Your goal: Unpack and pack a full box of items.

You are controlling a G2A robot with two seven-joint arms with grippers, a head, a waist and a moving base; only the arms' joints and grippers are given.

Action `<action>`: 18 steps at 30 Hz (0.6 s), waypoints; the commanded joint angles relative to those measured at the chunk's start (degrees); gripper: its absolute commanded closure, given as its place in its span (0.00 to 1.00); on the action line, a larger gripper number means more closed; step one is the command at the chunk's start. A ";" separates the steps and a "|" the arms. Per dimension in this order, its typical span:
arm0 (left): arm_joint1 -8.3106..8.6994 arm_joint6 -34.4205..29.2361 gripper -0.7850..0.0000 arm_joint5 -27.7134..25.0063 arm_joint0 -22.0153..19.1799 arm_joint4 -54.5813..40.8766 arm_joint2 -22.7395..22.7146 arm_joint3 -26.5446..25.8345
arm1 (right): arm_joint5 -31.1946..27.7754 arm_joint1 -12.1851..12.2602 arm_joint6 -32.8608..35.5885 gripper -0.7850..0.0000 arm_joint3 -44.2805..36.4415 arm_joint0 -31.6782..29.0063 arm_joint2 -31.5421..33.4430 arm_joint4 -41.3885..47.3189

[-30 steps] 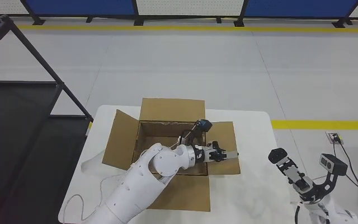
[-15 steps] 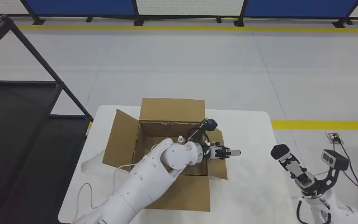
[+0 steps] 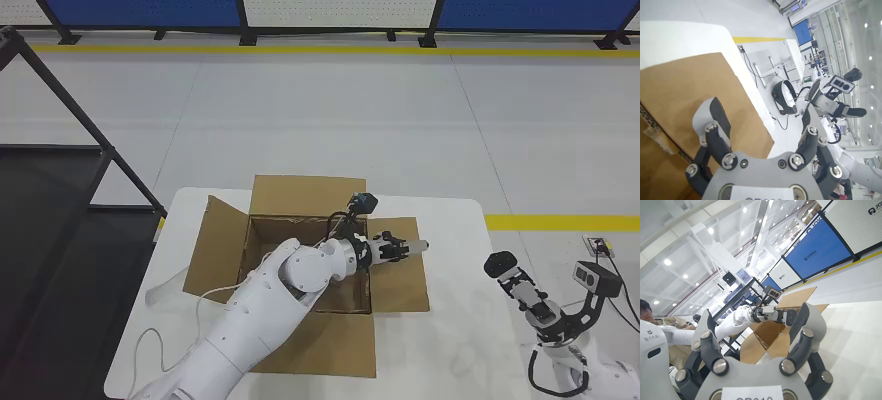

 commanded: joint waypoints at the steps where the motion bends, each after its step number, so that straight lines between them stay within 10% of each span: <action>1: 1.04 0.77 0.00 -0.39 1.47 1.45 -2.46 -3.25 | 0.00 -0.03 0.04 0.00 -0.40 0.44 -0.27 -0.37; 18: 10.93 5.03 0.00 3.63 36.21 14.80 -39.32 -52.90 | 5.81 -1.03 -5.99 0.00 -9.30 8.08 -9.44 -25.81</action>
